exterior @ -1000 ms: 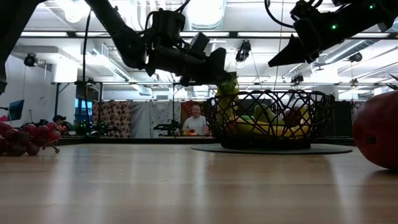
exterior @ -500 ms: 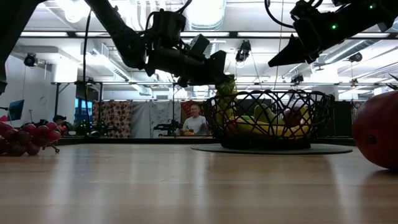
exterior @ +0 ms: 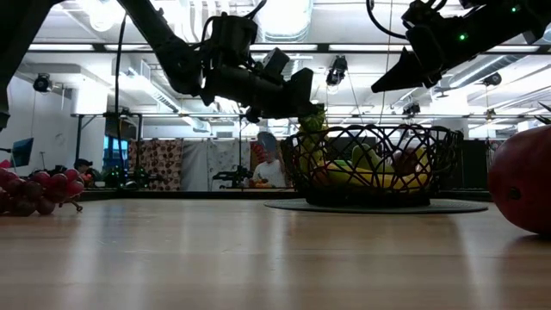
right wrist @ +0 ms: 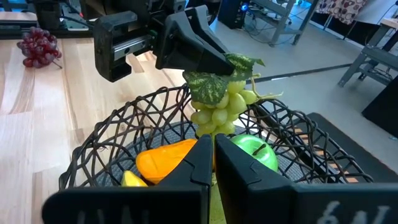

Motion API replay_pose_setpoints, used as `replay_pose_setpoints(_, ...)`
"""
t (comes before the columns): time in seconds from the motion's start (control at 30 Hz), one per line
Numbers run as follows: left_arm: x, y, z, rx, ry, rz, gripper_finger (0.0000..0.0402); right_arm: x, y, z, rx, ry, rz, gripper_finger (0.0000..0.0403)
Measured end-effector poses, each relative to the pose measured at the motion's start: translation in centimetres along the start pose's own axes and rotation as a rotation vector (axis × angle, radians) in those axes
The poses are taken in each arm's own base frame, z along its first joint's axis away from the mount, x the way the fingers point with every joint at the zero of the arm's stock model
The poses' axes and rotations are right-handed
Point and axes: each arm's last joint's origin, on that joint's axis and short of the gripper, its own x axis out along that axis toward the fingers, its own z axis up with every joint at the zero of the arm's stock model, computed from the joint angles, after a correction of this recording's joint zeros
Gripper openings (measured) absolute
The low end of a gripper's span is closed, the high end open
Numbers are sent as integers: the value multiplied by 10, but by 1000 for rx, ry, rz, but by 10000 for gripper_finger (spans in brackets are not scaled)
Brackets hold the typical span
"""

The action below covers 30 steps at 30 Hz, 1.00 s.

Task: Build produce basket
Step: Put the green grapes into the wire basket, then put the pomegranate into the wire basket

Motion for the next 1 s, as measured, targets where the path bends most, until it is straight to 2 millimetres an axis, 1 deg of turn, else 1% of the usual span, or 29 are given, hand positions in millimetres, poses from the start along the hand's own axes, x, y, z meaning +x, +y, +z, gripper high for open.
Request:
replay_pose_setpoints(0.43, 0, 0, 0, -1, 2, 5, 11, 0, 0, 0, 0, 0, 0, 9)
replay_pose_setpoints(0.53, 0, 0, 0, -1, 2, 4, 18, 0, 0, 0, 0, 1, 0, 9)
replay_pose_setpoints(0.63, 0, 0, 0, -2, 2, 5, 40, 0, 0, 0, -1, 1, 0, 9)
replay_pose_setpoints(0.87, 0, 0, 0, -2, 0, 4, 110, 0, 0, 0, -1, 1, 0, 9)
replay_pose_setpoints(1.0, 0, 0, 0, -2, 0, 4, 142, 0, 0, 0, -1, 1, 0, 9)
